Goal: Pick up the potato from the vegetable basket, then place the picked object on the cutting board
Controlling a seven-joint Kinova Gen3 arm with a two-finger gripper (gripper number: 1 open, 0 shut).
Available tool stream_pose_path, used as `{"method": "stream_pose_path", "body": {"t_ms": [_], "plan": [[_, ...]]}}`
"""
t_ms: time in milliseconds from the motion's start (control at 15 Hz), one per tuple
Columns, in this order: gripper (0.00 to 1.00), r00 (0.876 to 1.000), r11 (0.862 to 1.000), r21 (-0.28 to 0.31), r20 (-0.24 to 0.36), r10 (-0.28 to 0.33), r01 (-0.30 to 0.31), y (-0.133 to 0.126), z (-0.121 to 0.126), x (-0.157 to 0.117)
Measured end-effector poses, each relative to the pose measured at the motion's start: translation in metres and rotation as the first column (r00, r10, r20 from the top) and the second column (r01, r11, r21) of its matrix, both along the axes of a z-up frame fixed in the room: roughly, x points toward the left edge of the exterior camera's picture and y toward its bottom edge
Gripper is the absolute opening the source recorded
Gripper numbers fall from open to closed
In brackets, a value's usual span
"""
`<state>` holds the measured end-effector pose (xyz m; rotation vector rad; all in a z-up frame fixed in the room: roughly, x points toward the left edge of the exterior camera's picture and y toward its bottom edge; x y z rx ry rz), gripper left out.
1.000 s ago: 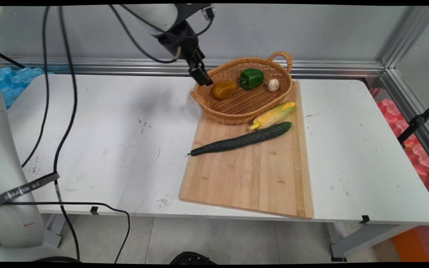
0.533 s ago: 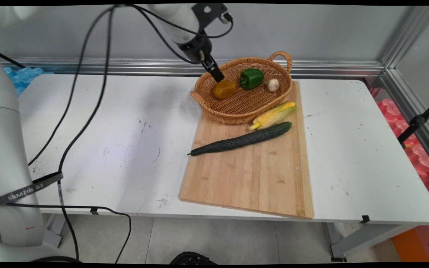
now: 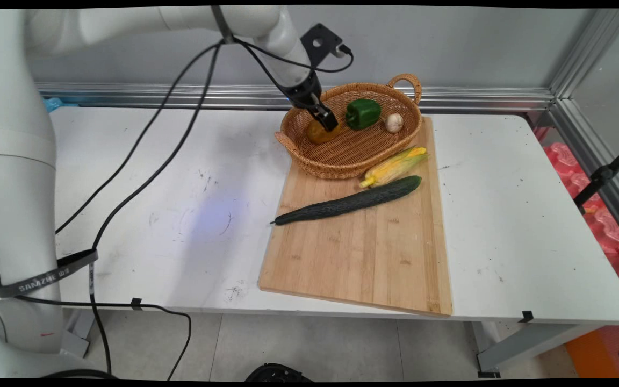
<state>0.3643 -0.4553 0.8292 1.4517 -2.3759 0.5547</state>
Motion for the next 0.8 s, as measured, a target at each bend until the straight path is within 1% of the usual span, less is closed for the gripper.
{"method": "stream_pose_path", "body": {"t_ms": [200,467,533,667,800], "plan": [[1.00,1.000,1.000,0.021,-0.017,0.015,-0.015,-0.015,-0.019,-0.005],[1.00,0.999,0.999,0.043,-0.029,0.018,-0.017,-0.026,-0.034,-0.007],[0.00,0.999,0.999,0.049,-0.031,0.016,-0.015,-0.028,-0.037,-0.008],[0.00,0.999,0.998,0.057,-0.033,0.012,-0.010,-0.031,-0.039,-0.008],[0.00,0.999,0.998,0.066,-0.036,-0.003,0.005,-0.031,-0.037,-0.008]]}}
